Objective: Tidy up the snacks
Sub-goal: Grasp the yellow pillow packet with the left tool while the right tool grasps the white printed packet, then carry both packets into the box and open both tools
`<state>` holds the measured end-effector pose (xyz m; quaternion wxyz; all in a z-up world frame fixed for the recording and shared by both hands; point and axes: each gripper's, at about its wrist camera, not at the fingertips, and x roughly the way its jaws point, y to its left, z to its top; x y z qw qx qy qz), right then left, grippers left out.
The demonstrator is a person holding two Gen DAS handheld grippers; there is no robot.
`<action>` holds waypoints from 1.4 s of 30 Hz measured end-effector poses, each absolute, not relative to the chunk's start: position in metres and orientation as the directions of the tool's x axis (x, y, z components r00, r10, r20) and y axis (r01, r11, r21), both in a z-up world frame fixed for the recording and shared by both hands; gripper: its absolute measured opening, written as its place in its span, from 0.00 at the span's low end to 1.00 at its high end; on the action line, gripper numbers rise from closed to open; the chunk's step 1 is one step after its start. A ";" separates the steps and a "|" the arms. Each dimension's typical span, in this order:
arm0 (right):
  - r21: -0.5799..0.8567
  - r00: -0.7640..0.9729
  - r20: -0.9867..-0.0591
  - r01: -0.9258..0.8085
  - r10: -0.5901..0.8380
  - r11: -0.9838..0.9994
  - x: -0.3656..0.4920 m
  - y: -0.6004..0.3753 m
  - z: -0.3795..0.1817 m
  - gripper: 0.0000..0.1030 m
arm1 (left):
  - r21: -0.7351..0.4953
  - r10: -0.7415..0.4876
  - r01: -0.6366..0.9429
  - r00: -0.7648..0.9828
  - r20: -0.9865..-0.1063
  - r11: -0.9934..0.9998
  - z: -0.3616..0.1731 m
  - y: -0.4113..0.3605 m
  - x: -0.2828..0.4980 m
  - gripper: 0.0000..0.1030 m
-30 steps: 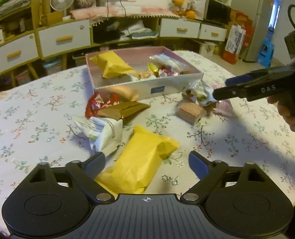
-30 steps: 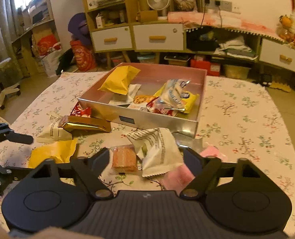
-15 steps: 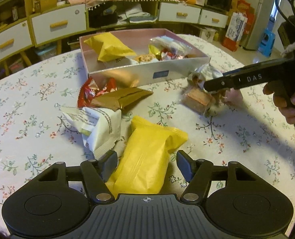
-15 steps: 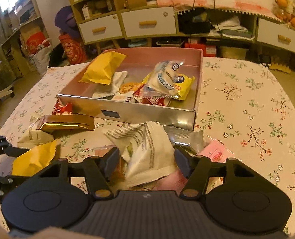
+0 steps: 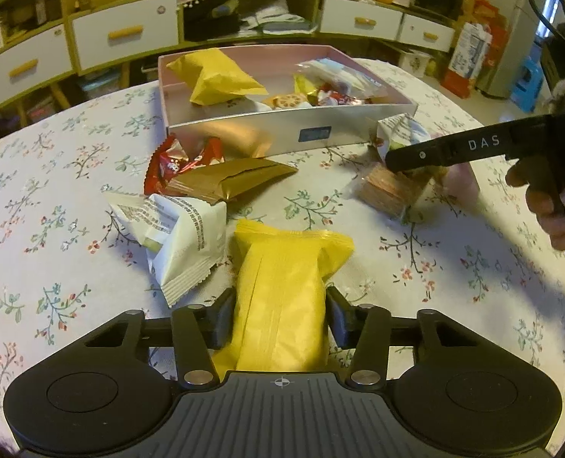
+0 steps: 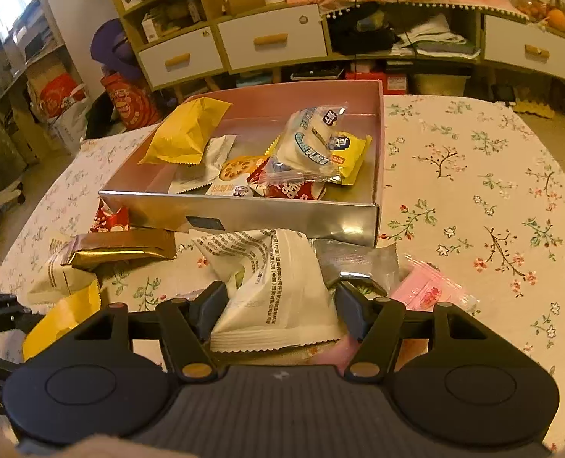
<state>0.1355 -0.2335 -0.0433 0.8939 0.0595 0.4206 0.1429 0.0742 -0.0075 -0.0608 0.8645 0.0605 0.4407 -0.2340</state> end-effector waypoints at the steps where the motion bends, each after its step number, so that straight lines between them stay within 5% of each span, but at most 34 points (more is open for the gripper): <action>1: 0.225 0.607 -0.734 -0.206 0.305 0.952 0.135 -0.233 -0.043 0.56 | -0.103 -0.350 0.454 0.503 -0.790 0.885 -0.060 -0.008 0.073 0.40; 13: 0.231 0.621 -0.721 -0.204 0.308 0.951 0.133 -0.232 -0.032 0.35 | -0.131 -0.360 0.438 0.495 -0.791 0.890 -0.053 -0.020 0.068 0.38; 42: 0.319 0.680 -0.636 -0.197 0.364 0.927 0.144 -0.228 0.014 0.35 | -0.125 -0.341 0.374 0.595 -0.728 0.919 0.000 -0.047 0.099 0.38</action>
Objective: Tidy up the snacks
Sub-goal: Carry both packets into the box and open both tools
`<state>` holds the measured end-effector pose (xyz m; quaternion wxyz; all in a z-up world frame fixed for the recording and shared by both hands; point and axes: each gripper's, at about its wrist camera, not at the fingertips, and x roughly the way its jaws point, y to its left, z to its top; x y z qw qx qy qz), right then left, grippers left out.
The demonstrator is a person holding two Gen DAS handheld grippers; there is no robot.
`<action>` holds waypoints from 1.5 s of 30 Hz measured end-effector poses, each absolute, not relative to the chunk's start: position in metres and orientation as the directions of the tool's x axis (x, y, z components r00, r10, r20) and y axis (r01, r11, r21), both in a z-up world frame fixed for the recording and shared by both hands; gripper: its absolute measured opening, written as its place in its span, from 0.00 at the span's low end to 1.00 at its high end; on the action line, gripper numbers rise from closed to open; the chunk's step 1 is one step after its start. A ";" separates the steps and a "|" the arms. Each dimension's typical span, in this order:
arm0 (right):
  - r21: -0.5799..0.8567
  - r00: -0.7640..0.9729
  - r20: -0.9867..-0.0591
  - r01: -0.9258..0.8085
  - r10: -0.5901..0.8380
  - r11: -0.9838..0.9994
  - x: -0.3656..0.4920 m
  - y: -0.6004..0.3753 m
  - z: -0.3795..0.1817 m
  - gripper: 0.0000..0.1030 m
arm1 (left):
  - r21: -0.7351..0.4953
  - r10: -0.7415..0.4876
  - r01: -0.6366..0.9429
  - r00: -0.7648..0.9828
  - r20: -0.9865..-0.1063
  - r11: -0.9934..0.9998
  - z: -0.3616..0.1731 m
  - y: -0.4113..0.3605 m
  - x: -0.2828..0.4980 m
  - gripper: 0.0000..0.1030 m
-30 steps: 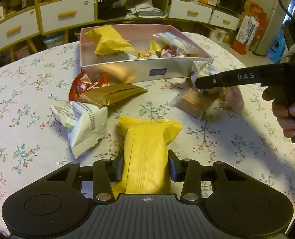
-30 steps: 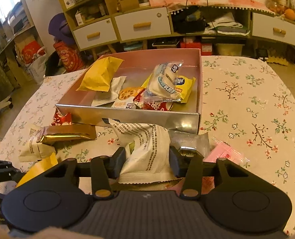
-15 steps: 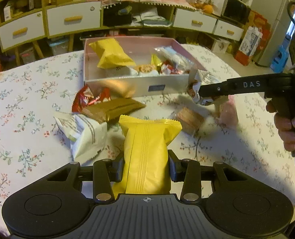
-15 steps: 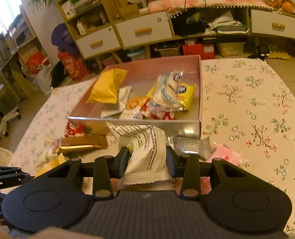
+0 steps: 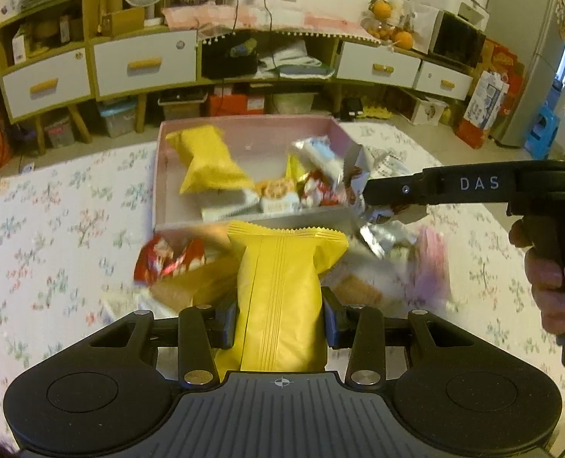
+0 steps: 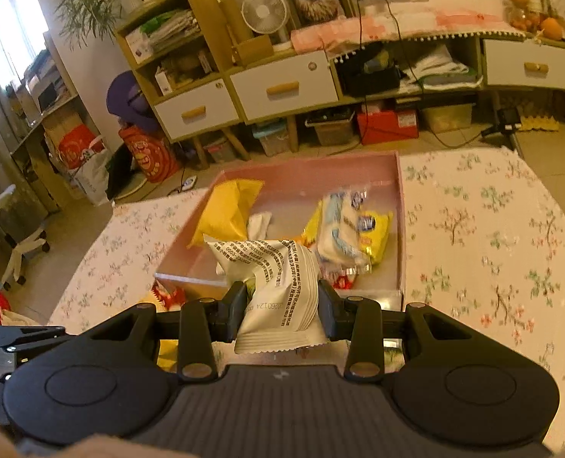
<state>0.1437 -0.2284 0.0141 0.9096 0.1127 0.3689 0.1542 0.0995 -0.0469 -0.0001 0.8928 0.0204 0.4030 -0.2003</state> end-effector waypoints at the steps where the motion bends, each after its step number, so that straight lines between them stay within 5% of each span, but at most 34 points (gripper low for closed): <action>1: 0.316 0.687 -0.630 -0.199 0.362 0.928 0.147 -0.229 0.017 0.35 | -0.119 -0.340 0.376 0.602 -0.723 0.919 0.003 -0.051 0.104 0.38; 37: 0.273 0.699 -0.663 -0.109 0.268 0.956 0.250 -0.224 0.000 0.36 | -0.025 -0.240 0.320 0.656 -0.716 0.947 -0.026 -0.107 0.232 0.39; 40: 0.290 0.702 -0.660 -0.092 0.269 0.953 0.251 -0.227 -0.001 0.43 | -0.038 -0.265 0.341 0.650 -0.712 0.939 -0.028 -0.107 0.235 0.45; 42: 0.310 0.702 -0.657 -0.082 0.276 0.947 0.252 -0.229 -0.001 0.57 | -0.030 -0.272 0.356 0.653 -0.707 0.934 -0.028 -0.110 0.233 0.65; 45: 0.307 0.697 -0.662 -0.083 0.276 0.948 0.252 -0.228 -0.001 0.59 | -0.012 -0.281 0.378 0.668 -0.689 0.926 -0.025 -0.113 0.228 0.77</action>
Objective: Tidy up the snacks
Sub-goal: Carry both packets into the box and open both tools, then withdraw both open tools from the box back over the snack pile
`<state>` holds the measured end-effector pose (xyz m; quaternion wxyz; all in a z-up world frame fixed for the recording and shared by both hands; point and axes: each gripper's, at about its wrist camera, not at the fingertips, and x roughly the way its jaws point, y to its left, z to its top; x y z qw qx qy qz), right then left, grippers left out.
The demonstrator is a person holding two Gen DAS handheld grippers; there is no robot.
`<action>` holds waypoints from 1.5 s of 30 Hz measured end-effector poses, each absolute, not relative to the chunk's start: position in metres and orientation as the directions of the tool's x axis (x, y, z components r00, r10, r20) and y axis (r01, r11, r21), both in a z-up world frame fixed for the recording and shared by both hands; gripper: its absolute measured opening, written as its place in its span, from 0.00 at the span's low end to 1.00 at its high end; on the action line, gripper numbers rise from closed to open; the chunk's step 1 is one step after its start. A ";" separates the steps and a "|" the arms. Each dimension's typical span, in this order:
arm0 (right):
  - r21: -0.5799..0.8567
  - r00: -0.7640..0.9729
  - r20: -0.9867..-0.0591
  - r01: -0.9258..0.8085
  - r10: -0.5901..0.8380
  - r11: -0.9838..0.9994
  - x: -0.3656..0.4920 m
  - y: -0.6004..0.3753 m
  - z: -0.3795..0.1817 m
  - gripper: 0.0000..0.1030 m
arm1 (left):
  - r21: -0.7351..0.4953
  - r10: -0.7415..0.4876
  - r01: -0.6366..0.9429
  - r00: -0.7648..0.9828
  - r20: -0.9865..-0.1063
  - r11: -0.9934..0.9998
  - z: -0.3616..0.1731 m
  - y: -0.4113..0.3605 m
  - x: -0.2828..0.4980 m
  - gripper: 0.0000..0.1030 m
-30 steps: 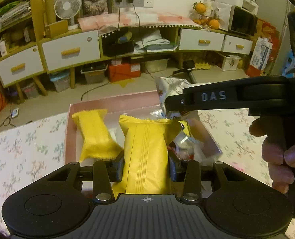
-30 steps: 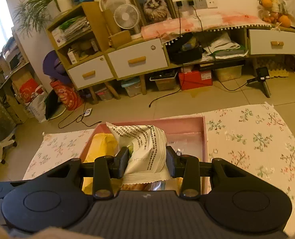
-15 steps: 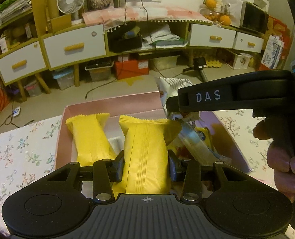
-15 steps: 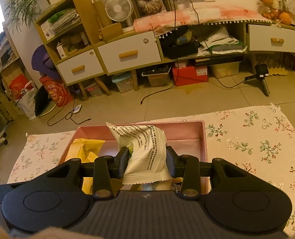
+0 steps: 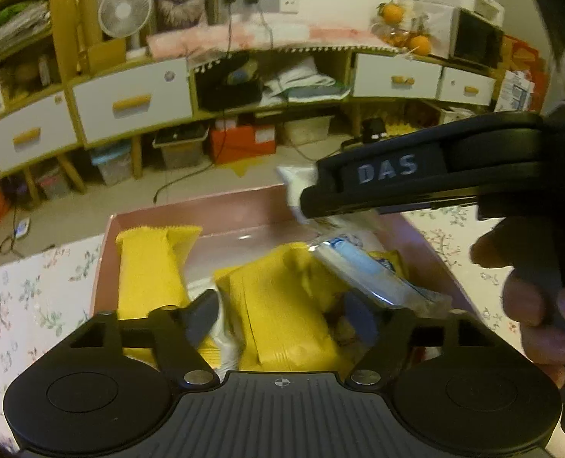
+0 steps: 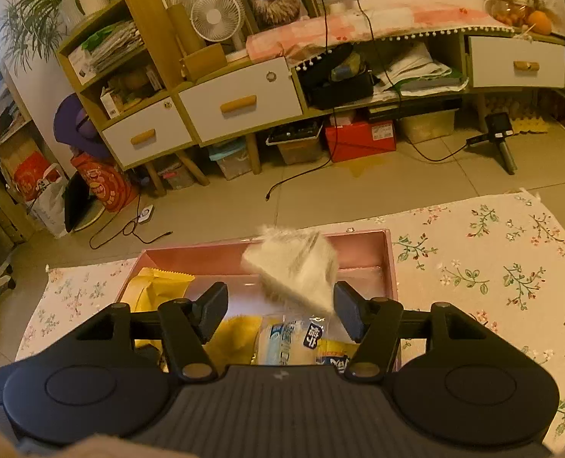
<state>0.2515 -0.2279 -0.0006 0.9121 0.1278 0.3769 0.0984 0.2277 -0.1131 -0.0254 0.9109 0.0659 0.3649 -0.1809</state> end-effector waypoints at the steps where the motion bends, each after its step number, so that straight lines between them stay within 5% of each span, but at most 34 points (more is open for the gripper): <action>1: 0.303 0.697 -0.664 -0.083 0.272 0.949 0.251 -0.227 0.000 0.60 | -0.012 -0.287 0.384 0.667 -0.688 0.923 -0.024 -0.114 0.226 0.79; 30: 0.207 0.724 -0.650 -0.125 0.232 0.970 0.173 -0.227 0.045 0.89 | 0.024 -0.261 0.378 0.683 -0.682 0.925 0.020 -0.070 0.144 0.89; 45: 0.142 0.701 -0.678 -0.171 0.222 0.975 0.132 -0.217 0.029 0.94 | 0.020 -0.199 0.297 0.686 -0.700 0.955 0.005 -0.012 0.103 0.90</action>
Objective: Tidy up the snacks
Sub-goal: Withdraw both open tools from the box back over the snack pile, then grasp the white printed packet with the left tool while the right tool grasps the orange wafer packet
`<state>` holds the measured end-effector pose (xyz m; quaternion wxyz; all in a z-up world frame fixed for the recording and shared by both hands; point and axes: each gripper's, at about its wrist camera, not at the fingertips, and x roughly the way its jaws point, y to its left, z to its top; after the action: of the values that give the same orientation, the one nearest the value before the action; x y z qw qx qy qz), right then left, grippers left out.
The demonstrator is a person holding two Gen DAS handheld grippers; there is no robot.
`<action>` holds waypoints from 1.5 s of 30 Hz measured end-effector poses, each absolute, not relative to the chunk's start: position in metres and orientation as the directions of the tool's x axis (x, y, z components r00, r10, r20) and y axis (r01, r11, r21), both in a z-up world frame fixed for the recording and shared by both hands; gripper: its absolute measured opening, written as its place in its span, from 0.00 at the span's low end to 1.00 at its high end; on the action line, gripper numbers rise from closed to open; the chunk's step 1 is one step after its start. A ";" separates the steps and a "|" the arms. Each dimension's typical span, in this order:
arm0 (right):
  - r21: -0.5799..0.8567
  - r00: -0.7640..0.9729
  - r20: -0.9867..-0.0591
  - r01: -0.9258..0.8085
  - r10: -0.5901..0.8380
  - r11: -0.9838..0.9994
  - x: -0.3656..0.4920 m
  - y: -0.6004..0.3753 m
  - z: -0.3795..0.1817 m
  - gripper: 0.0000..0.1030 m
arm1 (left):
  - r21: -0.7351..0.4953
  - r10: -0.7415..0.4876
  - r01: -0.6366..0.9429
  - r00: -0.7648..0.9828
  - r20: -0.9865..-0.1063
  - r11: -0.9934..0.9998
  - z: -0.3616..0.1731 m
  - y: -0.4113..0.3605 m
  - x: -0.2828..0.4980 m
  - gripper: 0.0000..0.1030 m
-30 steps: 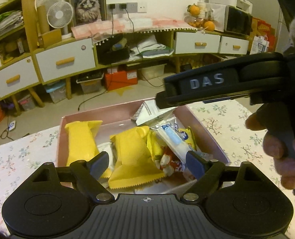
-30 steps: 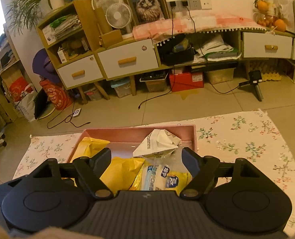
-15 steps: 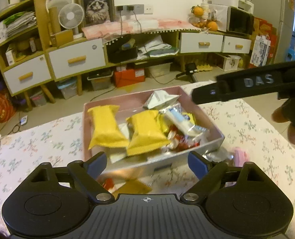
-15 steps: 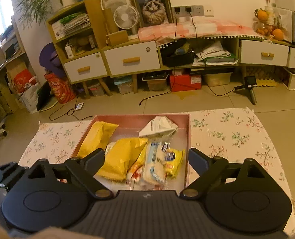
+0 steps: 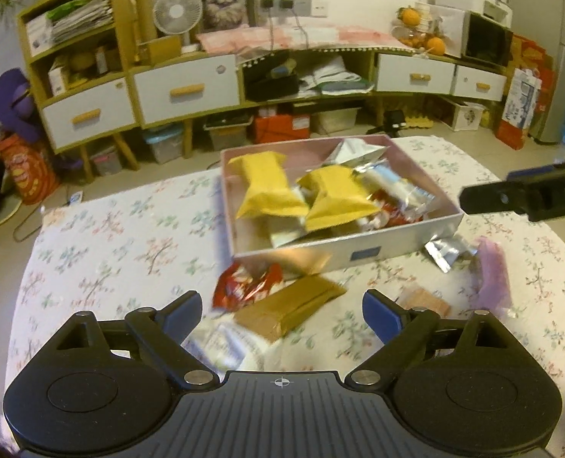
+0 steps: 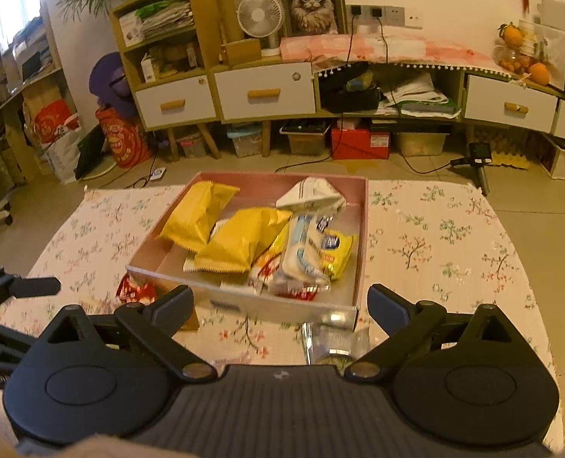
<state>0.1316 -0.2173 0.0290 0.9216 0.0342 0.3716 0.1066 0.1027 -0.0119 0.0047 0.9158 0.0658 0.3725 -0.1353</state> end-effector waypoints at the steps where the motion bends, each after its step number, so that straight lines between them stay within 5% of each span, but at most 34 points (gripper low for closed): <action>1: 0.139 0.699 -0.680 -0.173 0.221 0.975 0.130 -0.216 0.027 0.94 | 0.014 -0.199 0.292 0.685 -0.701 0.956 0.003 -0.009 0.101 0.90; 28: 0.010 0.647 -0.727 -0.324 0.230 0.946 0.097 -0.180 -0.037 0.93 | -0.073 -0.095 0.062 0.730 -0.677 0.995 -0.060 0.019 0.093 0.87; 37: -0.002 0.626 -0.748 -0.336 0.221 0.942 0.098 -0.171 -0.045 0.82 | -0.108 -0.118 0.059 0.717 -0.687 0.992 -0.061 0.019 0.100 0.62; 39: 0.011 0.625 -0.746 -0.334 0.230 0.943 0.099 -0.171 -0.045 0.76 | -0.120 -0.130 0.064 0.712 -0.690 0.991 -0.061 0.018 0.101 0.50; 45: 0.030 0.621 -0.742 -0.347 0.253 0.938 0.099 -0.168 -0.042 0.61 | -0.125 -0.136 0.067 0.705 -0.696 0.990 -0.061 0.019 0.101 0.46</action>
<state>0.0987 -0.1684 -0.0418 0.8983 -0.0580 0.4022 0.1669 0.1011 0.0189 -0.0615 0.9222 -0.0453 0.3801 -0.0550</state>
